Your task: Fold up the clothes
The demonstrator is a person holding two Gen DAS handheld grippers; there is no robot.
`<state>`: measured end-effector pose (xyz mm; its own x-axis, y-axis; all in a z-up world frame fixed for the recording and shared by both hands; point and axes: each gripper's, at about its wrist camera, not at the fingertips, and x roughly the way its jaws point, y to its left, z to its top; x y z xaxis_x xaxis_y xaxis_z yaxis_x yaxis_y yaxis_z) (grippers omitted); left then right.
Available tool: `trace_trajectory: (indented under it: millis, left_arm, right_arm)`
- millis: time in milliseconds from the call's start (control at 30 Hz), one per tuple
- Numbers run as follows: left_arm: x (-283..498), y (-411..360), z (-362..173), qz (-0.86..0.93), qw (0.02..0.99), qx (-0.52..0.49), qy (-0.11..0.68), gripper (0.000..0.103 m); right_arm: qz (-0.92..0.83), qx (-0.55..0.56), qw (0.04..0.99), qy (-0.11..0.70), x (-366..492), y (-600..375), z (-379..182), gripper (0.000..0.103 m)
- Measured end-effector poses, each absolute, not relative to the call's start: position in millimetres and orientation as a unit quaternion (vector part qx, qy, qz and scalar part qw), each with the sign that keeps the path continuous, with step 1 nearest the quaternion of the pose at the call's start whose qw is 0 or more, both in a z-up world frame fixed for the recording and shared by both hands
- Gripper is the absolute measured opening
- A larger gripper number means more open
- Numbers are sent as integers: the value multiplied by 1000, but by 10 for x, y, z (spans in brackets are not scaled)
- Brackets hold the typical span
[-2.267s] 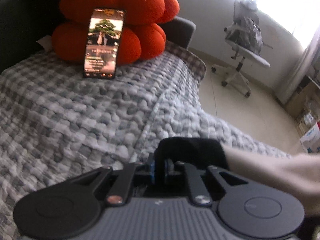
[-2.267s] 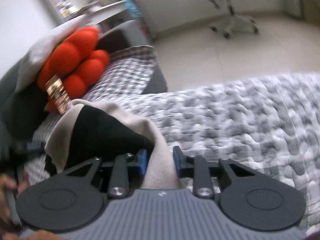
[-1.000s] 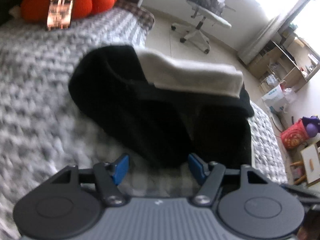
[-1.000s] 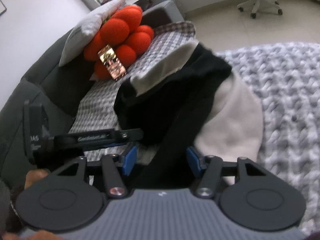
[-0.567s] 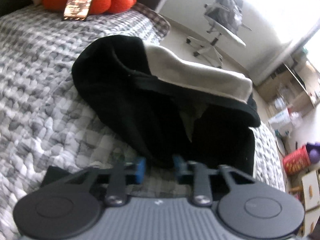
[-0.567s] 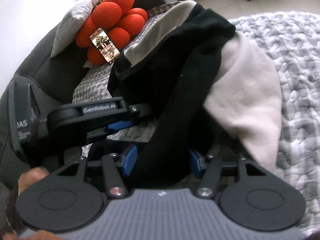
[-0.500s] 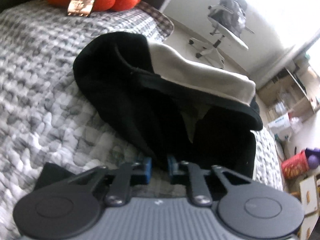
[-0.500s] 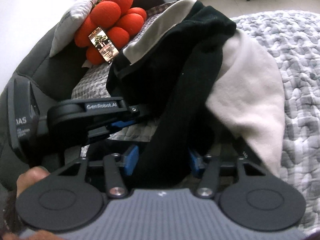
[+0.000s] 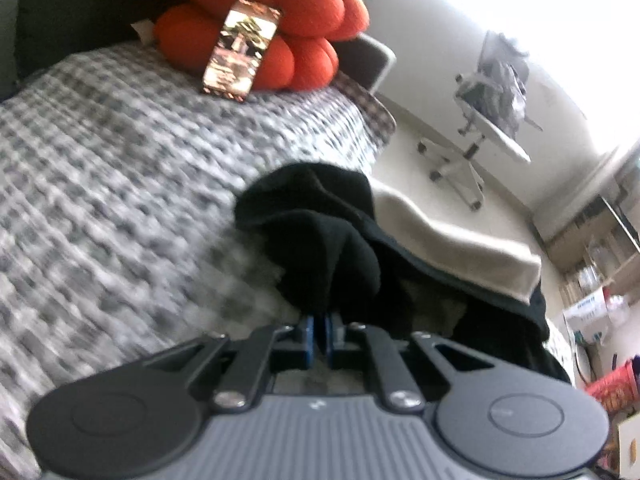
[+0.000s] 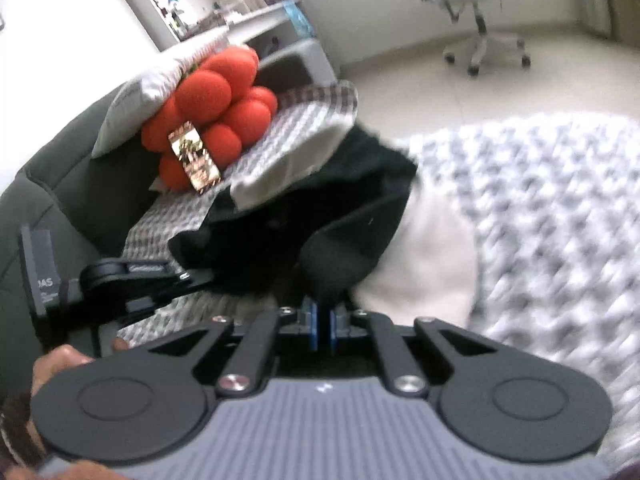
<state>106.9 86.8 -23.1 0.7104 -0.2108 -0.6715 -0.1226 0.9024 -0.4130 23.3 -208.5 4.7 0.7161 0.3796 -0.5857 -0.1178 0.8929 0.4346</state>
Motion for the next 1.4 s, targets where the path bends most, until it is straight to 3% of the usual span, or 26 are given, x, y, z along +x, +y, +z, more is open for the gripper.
trace_trajectory:
  millis: [433,700,1400]
  left_arm:
    - [1344,1496,63,50,920,-203,332,5]
    - [1586,1787,98,89,927,-177,320,4]
    - [2060,1837,-632,93,910,-158,371,2]
  right_arm:
    - [46,187,933,303,499,-2893,307,7]
    - [-7,159,938,308,841,-3182,173,7]
    - [-37,145,917,370,1357,-3276,-572,8]
